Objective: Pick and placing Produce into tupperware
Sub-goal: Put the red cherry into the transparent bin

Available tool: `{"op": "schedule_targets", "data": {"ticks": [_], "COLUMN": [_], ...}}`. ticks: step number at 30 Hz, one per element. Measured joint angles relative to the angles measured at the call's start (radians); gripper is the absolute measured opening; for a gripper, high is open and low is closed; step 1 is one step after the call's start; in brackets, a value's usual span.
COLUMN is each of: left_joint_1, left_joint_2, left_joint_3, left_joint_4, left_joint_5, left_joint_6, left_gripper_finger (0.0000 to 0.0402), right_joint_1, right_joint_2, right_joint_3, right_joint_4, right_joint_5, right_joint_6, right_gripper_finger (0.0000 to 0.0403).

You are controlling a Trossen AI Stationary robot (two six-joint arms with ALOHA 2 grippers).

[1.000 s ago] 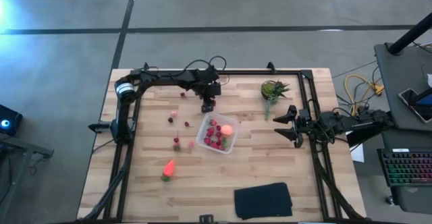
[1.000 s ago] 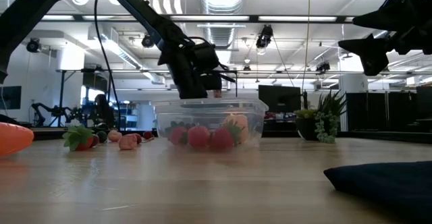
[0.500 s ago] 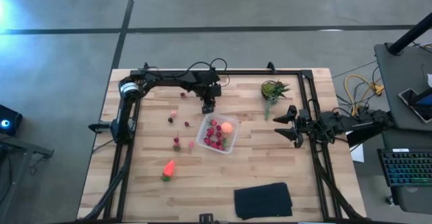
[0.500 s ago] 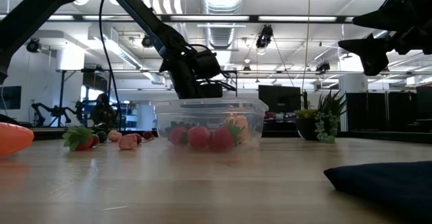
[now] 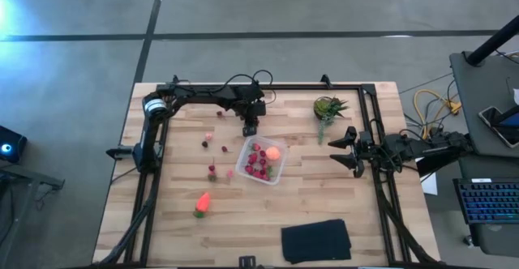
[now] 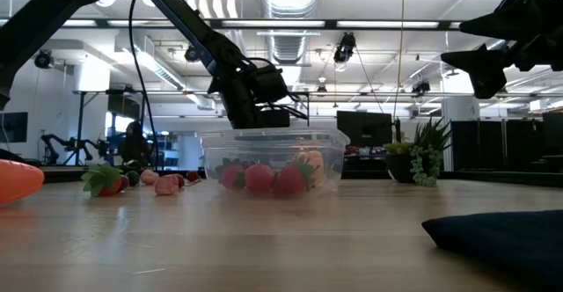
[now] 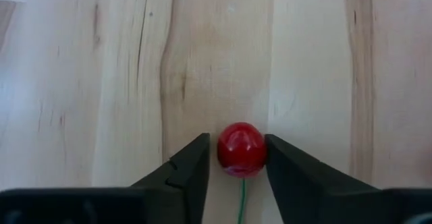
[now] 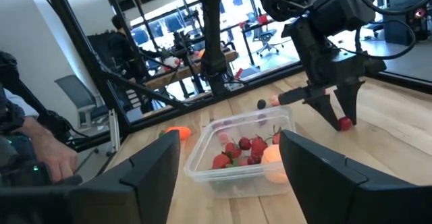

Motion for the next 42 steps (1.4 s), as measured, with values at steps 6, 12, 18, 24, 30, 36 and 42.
{"op": "schedule_targets", "data": {"ticks": [6,12,18,24,30,36,42], "left_joint_1": [0.0,0.0,-0.012,-0.08,-0.228,-0.369,-0.429], "left_joint_2": [-0.002,-0.019,-0.113,-0.271,-0.363,-0.326,-0.283], "left_joint_3": [0.0,0.008,0.048,0.037,0.0,-0.015,-0.016], "left_joint_4": [0.001,-0.031,-0.089,-0.151,-0.176,-0.171,-0.157], "left_joint_5": [-0.039,-0.053,-0.052,-0.017,0.009,-0.165,-0.242], "left_joint_6": [0.0,-0.001,-0.002,-0.131,-0.268,-0.359,-0.441], "left_gripper_finger": [0.0079,0.0073,0.0074,0.0075,0.0075,0.0076,0.0127], "right_joint_1": [0.0,0.0,0.0,0.0,0.0,0.0,0.0], "right_joint_2": [0.0,0.0,0.0,0.001,0.001,0.0,0.0], "right_joint_3": [0.0,0.0,0.0,0.0,0.0,0.0,0.0], "right_joint_4": [0.0,0.0,0.0,0.0,-0.001,-0.001,-0.001], "right_joint_5": [0.0,0.0,0.0,0.0,0.0,0.0,0.0], "right_joint_6": [0.0,0.0,0.0,0.0,0.0,0.0,0.0], "right_gripper_finger": [0.0244,0.0243,0.0246,0.0242,0.0247,0.0243,0.0246]}}
